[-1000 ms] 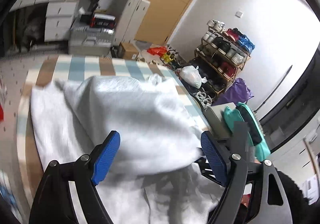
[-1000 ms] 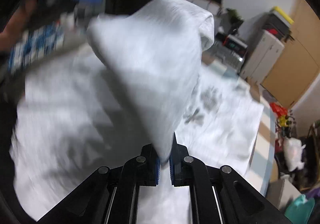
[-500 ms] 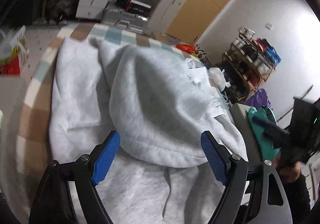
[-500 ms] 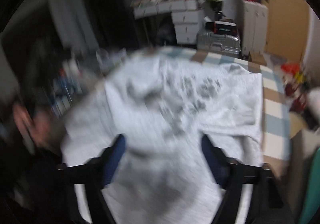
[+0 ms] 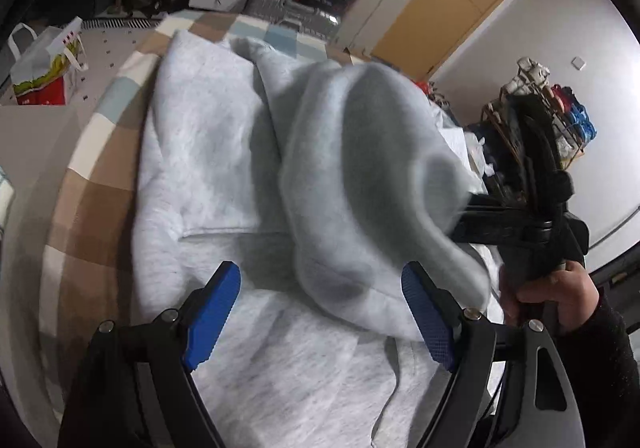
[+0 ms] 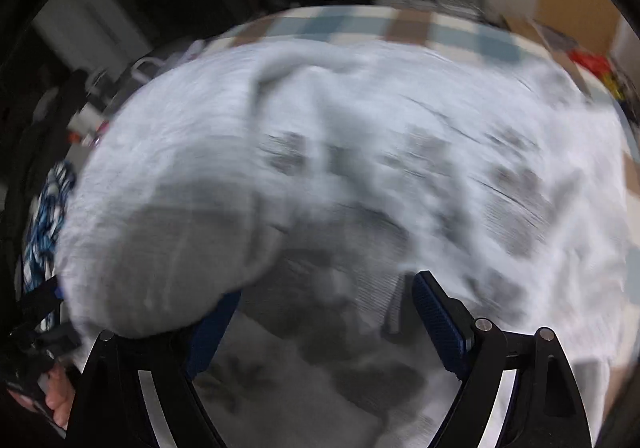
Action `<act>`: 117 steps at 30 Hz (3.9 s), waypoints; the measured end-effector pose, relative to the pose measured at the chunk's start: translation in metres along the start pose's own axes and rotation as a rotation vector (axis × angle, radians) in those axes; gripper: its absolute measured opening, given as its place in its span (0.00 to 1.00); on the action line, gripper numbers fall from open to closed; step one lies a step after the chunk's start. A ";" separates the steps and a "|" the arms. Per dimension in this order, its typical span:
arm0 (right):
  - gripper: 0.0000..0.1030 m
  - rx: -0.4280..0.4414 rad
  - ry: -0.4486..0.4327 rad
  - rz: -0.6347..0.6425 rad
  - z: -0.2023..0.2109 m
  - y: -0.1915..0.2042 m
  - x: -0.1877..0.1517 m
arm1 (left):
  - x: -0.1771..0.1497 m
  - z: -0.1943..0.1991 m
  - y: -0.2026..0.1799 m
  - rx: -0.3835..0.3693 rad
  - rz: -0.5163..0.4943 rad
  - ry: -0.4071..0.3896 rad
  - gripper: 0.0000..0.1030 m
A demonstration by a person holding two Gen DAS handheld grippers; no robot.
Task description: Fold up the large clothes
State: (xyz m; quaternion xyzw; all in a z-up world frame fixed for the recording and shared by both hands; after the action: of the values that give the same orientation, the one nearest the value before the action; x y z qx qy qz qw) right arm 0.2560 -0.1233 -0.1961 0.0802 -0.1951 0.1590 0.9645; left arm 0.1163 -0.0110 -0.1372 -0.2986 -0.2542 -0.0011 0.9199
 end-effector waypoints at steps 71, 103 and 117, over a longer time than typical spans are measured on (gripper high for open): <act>0.30 0.011 -0.137 -0.134 0.061 -0.062 -0.072 | 0.005 -0.095 -0.020 0.330 -0.222 0.134 0.78; 0.72 -0.230 0.023 -0.226 0.012 -0.226 -0.110 | 0.030 -0.088 0.053 0.365 -0.232 0.160 0.85; 0.67 -0.166 -0.020 -0.209 0.044 -0.181 -0.099 | 0.106 -0.102 0.056 0.504 -0.298 0.113 0.97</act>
State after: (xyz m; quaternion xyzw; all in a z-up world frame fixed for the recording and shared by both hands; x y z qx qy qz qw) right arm 0.2152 -0.3292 -0.2121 0.0217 -0.2078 0.0402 0.9771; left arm 0.2648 -0.0053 -0.1886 -0.0196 -0.2357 -0.0897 0.9675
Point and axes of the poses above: each gripper's, at about its wrist camera, not at the fingertips, and z roughly against the way its jaws point, y to its left, x to its top, the point moved 9 cm from there along -z, roughly the way its jaws point, and after that the axes turned 6 degrees about -x, right-handed, at the moved point
